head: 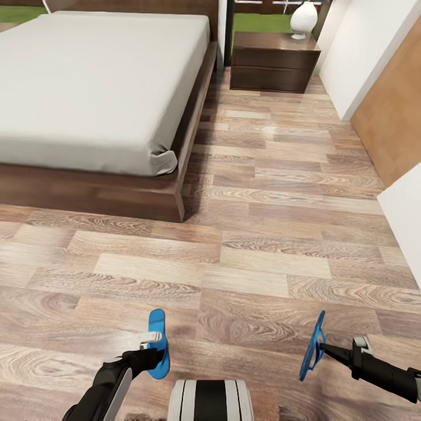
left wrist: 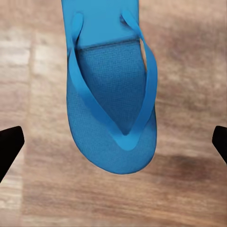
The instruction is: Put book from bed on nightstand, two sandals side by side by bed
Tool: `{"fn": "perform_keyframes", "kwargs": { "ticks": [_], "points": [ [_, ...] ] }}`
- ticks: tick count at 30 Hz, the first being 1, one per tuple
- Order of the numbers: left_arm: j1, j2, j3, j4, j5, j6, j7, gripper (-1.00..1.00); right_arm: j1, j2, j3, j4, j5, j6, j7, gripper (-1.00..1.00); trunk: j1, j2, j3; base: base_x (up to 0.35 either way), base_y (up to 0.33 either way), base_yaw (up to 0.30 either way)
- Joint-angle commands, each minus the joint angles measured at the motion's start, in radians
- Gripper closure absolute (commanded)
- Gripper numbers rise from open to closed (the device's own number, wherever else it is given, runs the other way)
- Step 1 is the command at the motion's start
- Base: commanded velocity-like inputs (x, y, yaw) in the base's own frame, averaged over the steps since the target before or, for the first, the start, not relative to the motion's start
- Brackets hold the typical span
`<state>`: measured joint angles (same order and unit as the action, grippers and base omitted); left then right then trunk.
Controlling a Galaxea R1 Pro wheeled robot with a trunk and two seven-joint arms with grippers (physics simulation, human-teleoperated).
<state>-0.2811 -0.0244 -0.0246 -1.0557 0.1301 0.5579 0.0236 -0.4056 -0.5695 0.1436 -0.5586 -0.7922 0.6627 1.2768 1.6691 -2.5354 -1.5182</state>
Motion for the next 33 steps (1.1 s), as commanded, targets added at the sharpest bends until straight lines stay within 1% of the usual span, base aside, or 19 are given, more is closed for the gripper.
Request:
{"fn": "perform_keyframes", "kwargs": {
  "ticks": [1,7,8,11,14,30,31,33],
  "points": [
    [0.000,0.000,0.000,-0.001,0.008,0.005,0.002,-1.00,-0.001,-0.002,0.006,0.001,-0.010,0.009,0.004,1.00,0.000,-0.001,-0.005,0.000,0.000,0.000],
    [0.000,0.000,0.000,-0.001,0.008,0.005,0.002,-1.00,-0.001,-0.004,0.006,0.002,-0.011,0.009,0.011,1.00,0.003,-0.002,-0.028,0.000,0.000,0.000],
    [0.000,0.000,0.000,-0.001,0.008,0.005,0.002,-1.00,-0.001,-0.004,0.006,0.003,-0.011,0.009,0.022,1.00,0.003,-0.002,-0.032,0.000,0.000,0.000],
    [0.000,0.000,0.000,-0.001,0.008,0.005,0.002,-1.00,-0.001,-0.004,0.006,0.007,-0.010,0.009,0.088,1.00,0.005,-0.003,-0.043,0.000,0.000,0.000],
    [0.000,0.000,0.000,-0.001,0.008,0.005,0.002,-1.00,-0.001,-0.004,0.007,0.009,-0.010,0.009,0.121,1.00,0.006,-0.004,-0.055,0.000,0.000,0.000],
    [0.000,0.001,0.000,-0.002,0.008,0.007,0.001,-1.00,-0.001,-0.003,0.008,0.006,-0.010,0.008,0.128,1.00,0.013,-0.007,-0.117,0.000,0.000,0.000],
    [0.000,0.001,0.000,-0.008,0.009,0.009,0.000,-1.00,-0.001,-0.003,0.008,0.005,-0.010,0.008,0.128,1.00,0.014,-0.008,-0.121,0.000,0.000,0.000],
    [0.000,0.001,0.000,-0.038,0.012,0.014,-0.002,-1.00,-0.001,-0.003,0.008,0.005,-0.009,0.008,0.128,1.00,0.014,-0.008,-0.121,0.000,0.000,0.000]
  ]
}}
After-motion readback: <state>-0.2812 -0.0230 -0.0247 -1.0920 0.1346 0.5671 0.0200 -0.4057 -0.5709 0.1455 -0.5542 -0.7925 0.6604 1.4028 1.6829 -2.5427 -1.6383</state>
